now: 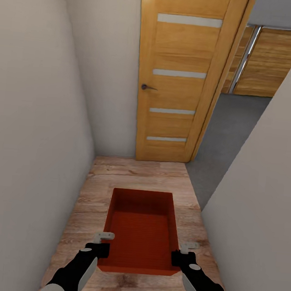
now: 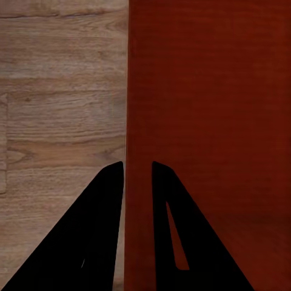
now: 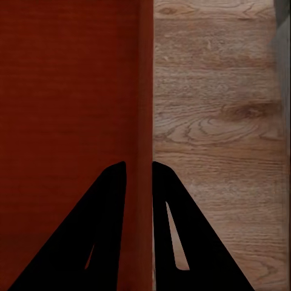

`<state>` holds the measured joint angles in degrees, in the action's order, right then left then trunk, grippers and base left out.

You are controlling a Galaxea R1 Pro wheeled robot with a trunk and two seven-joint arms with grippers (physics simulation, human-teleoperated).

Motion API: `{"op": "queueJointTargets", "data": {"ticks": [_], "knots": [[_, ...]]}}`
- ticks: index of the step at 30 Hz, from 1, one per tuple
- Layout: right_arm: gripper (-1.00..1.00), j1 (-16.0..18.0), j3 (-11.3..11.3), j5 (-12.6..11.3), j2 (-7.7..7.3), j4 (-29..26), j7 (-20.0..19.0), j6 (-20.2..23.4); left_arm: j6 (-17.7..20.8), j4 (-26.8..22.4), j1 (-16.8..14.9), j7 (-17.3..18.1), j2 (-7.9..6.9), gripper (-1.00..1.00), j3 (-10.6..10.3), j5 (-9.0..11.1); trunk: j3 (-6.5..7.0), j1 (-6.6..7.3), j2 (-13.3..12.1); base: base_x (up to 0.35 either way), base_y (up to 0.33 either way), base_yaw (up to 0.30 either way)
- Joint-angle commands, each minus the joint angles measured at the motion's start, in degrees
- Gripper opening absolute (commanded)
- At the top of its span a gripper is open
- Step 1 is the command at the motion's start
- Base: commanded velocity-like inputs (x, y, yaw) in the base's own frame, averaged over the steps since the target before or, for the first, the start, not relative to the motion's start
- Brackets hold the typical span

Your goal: Move the two storage containers from the living room to the garage. In the garage, place one container on the floor and stack the other container on top of it (either order is fine).

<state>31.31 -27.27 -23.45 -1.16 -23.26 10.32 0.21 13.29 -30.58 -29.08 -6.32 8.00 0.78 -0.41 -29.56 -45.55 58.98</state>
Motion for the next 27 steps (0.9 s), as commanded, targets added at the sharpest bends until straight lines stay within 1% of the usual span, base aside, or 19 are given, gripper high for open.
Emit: {"op": "queueJointTargets", "data": {"ticks": [1,7,14,27], "knots": [[-1.0,0.06,0.55,-0.8,-1.06,0.85,0.95,-0.03,0.39,-0.36,-0.01,-0.36,-0.02,-1.0,0.45,-0.99,-0.05,0.0,0.04,0.0,0.0,-0.277],[-1.0,0.06,0.55,-0.74,-1.27,0.85,0.94,-0.05,0.4,-0.36,-0.01,-0.36,-0.08,-1.0,0.45,-0.99,-0.05,0.0,0.04,0.0,0.0,-0.273],[-1.0,0.06,0.55,-0.75,-1.32,0.85,0.93,-0.04,0.35,-0.28,-0.01,-0.35,-0.06,-1.0,0.45,-0.99,-0.05,0.0,0.04,0.043,0.0,-0.064],[-1.0,0.06,0.55,-0.72,-1.46,0.85,0.93,-0.03,0.33,-0.25,-0.01,-0.36,-0.09,-1.0,0.45,-0.99,-0.05,0.0,0.04,0.315,0.0,-0.002]]}}
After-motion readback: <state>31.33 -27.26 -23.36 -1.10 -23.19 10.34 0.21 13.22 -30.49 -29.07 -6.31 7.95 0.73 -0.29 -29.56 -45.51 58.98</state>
